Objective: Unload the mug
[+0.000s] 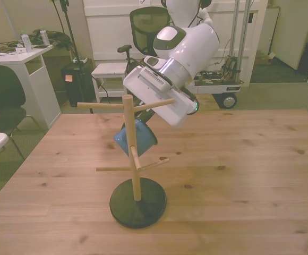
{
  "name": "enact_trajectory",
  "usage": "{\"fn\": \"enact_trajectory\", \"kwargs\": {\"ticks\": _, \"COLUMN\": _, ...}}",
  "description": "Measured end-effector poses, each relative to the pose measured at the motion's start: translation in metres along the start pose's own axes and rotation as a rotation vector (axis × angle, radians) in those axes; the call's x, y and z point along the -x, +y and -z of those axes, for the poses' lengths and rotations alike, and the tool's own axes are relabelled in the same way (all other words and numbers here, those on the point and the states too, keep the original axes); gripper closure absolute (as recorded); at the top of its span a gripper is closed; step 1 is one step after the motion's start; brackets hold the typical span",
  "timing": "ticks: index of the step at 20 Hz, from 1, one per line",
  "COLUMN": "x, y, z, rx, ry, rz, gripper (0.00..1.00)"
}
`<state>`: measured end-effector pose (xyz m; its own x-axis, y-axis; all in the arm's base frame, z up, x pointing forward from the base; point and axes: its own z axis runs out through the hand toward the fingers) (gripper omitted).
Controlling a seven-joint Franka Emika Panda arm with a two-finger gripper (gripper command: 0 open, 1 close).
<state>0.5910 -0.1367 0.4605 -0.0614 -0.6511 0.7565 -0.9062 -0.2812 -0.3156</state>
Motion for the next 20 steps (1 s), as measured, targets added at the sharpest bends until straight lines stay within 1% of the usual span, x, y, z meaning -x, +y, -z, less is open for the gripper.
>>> {"fn": "enact_trajectory", "kwargs": {"ticks": 11, "x": -0.009, "y": 0.002, "z": 0.019, "rx": -0.025, "ry": 0.0, "rz": -0.014, "gripper": 1.0}}
{"fn": "enact_trajectory", "kwargs": {"ticks": 20, "x": -0.009, "y": 0.011, "z": 0.026, "rx": -0.022, "ry": -0.005, "rz": -0.015, "gripper": 1.0}}
